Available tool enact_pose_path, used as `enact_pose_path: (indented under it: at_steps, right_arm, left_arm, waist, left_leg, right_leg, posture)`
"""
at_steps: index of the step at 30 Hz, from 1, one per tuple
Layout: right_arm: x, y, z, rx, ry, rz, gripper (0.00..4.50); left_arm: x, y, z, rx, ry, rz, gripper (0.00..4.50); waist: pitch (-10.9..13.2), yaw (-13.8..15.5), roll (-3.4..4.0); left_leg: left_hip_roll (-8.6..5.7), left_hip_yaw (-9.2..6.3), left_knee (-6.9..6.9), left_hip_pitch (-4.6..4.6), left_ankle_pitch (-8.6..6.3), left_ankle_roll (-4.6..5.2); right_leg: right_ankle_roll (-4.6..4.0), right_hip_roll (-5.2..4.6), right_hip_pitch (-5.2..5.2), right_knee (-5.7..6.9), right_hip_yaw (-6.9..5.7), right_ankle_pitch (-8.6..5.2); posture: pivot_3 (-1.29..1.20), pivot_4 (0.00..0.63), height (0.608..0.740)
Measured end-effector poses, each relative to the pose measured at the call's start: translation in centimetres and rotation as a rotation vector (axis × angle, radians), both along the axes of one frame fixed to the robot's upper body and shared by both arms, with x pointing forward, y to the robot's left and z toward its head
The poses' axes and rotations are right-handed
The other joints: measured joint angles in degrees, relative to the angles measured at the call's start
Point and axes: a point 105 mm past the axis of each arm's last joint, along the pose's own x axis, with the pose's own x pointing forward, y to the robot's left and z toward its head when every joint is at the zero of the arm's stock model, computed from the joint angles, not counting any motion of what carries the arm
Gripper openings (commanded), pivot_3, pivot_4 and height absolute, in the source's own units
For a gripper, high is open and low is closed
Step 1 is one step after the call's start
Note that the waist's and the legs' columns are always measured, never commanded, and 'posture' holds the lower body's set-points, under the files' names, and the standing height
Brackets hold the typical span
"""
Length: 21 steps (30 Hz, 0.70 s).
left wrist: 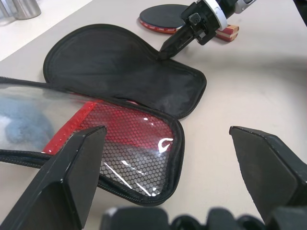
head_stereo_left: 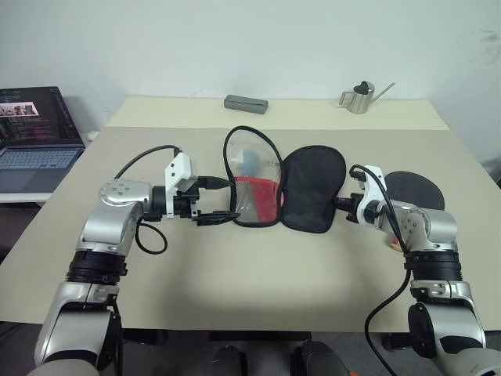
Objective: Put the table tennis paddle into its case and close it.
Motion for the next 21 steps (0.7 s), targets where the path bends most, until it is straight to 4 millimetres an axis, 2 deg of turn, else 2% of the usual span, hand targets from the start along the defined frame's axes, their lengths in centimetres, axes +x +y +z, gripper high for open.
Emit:
enact_pose_path:
  at_steps: [2,6,12,16,21]
  right_arm:
    - [0.2,-0.3,0.0,-0.016,-0.005,-0.019,0.65]
    - [0.5,-1.2,-0.1,-0.036,-0.012,-0.044,2.03]
    - [1.0,-2.5,1.0,-0.087,-0.069,-0.077,3.99]
    - [1.1,-3.4,2.1,-0.104,-0.116,-0.084,3.99]
    - [0.3,-4.5,5.9,-0.127,-0.245,-0.089,3.99]
  left_arm:
    - [0.0,0.0,0.0,-0.001,0.000,0.000,4.50]
    - [0.0,-0.1,0.0,-0.003,0.000,-0.002,4.50]
    - [0.1,-0.4,0.0,-0.005,-0.001,-0.007,4.50]
    - [0.2,-0.5,0.0,-0.005,-0.003,-0.010,4.50]
    - [0.3,-0.7,-0.1,-0.006,-0.008,-0.016,4.50]
  waist:
    - [0.00,0.00,0.00]
    - [0.00,0.00,0.00]
    - [0.00,0.00,0.00]
    - [0.00,0.02,0.00]
    - [0.00,0.09,0.00]
  left_leg:
    - [0.00,0.00,0.00,0.00,0.00,0.00]
    - [0.00,0.00,0.00,0.00,0.00,0.00]
    - [0.00,0.00,0.00,0.00,0.00,0.00]
    - [0.00,0.01,0.00,0.00,0.00,0.00]
    - [0.01,-0.02,0.00,-0.02,0.00,0.00]
  right_leg:
    - [0.00,0.00,0.00,0.00,0.00,0.00]
    - [0.00,0.00,0.00,0.00,0.00,0.00]
    - [0.00,0.00,0.00,0.00,0.00,0.00]
    - [0.00,0.00,0.00,0.00,0.00,0.00]
    - [0.00,0.00,0.00,-0.01,-0.01,0.00]
  posture:
    - [0.00,0.150,0.740]
    - [0.00,0.150,0.740]
    - [0.00,0.150,0.740]
    - [0.00,0.150,0.740]
    - [0.00,0.150,0.740]
